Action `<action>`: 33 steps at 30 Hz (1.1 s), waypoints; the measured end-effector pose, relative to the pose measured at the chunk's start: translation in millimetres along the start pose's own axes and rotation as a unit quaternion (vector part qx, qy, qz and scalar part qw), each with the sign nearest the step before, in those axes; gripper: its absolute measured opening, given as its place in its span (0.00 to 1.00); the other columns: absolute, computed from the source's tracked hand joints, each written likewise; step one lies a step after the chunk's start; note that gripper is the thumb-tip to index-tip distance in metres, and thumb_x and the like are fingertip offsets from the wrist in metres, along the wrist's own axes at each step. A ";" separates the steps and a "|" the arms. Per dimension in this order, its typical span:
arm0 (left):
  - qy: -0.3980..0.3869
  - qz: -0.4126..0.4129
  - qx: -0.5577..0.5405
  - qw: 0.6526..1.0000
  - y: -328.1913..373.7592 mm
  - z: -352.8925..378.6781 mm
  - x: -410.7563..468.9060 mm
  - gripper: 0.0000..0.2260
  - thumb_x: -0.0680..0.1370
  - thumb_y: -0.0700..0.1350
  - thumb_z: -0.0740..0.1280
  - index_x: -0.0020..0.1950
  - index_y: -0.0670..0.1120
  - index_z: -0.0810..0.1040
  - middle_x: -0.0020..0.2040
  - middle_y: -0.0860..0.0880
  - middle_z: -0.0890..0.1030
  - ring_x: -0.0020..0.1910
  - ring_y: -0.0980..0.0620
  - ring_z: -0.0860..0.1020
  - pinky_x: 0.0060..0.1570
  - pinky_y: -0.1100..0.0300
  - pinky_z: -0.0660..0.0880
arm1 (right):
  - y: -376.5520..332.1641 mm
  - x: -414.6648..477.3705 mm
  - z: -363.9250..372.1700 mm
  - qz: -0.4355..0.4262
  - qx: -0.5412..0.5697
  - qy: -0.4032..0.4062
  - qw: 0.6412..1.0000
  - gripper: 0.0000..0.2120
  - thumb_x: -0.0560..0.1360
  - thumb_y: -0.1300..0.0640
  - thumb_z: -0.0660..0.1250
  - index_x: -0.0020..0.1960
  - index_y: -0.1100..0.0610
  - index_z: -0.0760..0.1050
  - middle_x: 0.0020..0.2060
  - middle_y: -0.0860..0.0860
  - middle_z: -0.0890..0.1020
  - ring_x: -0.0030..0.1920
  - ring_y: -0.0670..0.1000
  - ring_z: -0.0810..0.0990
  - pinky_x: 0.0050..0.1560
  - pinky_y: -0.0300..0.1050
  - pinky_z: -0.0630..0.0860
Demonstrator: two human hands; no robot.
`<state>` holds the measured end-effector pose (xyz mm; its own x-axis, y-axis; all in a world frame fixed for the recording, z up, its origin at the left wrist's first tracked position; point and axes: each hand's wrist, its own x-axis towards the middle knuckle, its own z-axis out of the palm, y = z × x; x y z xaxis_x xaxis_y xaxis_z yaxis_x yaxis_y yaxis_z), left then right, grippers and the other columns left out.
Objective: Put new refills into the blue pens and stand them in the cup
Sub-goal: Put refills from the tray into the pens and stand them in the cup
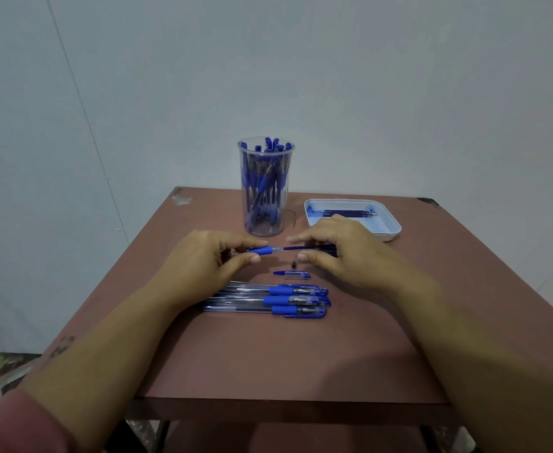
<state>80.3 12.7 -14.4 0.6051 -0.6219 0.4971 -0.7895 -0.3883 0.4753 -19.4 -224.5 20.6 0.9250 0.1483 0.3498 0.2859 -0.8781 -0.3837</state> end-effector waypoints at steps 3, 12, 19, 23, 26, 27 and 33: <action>0.005 0.001 -0.001 1.000 -0.7 -0.2 0.1 0.12 0.76 0.57 0.69 0.58 0.62 0.81 0.45 0.59 0.84 0.38 0.55 0.79 0.41 0.55 0.77 | 3.6 -2.9 -3.5 0.029 0.015 0.020 0.999 0.13 0.74 0.47 0.70 0.56 0.34 0.73 0.47 0.39 0.76 0.52 0.40 0.73 0.50 0.36 0.71; -0.001 0.005 0.008 1.000 2.7 -0.9 -0.7 0.11 0.76 0.53 0.70 0.58 0.61 0.82 0.43 0.66 0.81 0.40 0.64 0.77 0.40 0.68 0.70 | -6.1 -2.9 0.1 0.006 0.014 0.015 1.000 0.12 0.75 0.47 0.70 0.58 0.38 0.77 0.45 0.35 0.77 0.52 0.38 0.72 0.49 0.29 0.68; 0.001 0.008 0.009 1.000 2.6 -0.3 -0.3 0.11 0.76 0.52 0.71 0.58 0.60 0.82 0.41 0.69 0.79 0.39 0.65 0.76 0.39 0.68 0.69 | -6.0 -3.6 -0.8 0.014 0.029 0.022 0.999 0.06 0.76 0.52 0.70 0.50 0.41 0.80 0.41 0.36 0.78 0.50 0.39 0.73 0.46 0.31 0.67; 0.001 0.005 0.005 1.000 2.0 0.7 0.0 0.11 0.76 0.55 0.70 0.58 0.61 0.82 0.41 0.67 0.81 0.39 0.62 0.78 0.39 0.65 0.72 | -11.7 -1.3 3.6 -0.003 0.023 0.011 1.000 0.13 0.77 0.52 0.68 0.61 0.43 0.78 0.43 0.34 0.77 0.52 0.36 0.72 0.50 0.26 0.66; 0.004 0.001 -0.010 1.000 1.1 0.7 0.5 0.11 0.76 0.56 0.69 0.58 0.61 0.82 0.45 0.63 0.84 0.42 0.58 0.80 0.43 0.59 0.77 | -8.8 -3.1 1.8 0.024 0.035 0.029 0.999 0.10 0.76 0.51 0.69 0.56 0.43 0.77 0.44 0.38 0.77 0.51 0.39 0.74 0.48 0.31 0.69; 0.005 0.001 -0.010 1.000 1.4 0.6 0.4 0.11 0.76 0.55 0.70 0.58 0.61 0.82 0.47 0.63 0.84 0.43 0.59 0.80 0.43 0.60 0.77 | -7.8 -3.4 1.9 0.029 0.043 0.034 0.998 0.06 0.76 0.52 0.69 0.53 0.44 0.77 0.43 0.40 0.77 0.49 0.40 0.74 0.46 0.31 0.70; -0.008 0.011 0.004 1.000 5.4 0.3 -0.3 0.11 0.76 0.53 0.70 0.58 0.60 0.82 0.47 0.65 0.82 0.41 0.69 0.76 0.40 0.74 0.66 | -10.3 1.3 8.7 -0.017 0.022 0.024 0.999 0.08 0.78 0.56 0.68 0.54 0.47 0.82 0.42 0.38 0.78 0.50 0.40 0.74 0.49 0.27 0.67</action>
<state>75.9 10.5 -12.2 0.5858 -0.6406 0.4965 -0.8036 -0.3799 0.4581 -19.0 -211.3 17.7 0.9017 0.1552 0.4036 0.3293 -0.8514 -0.4083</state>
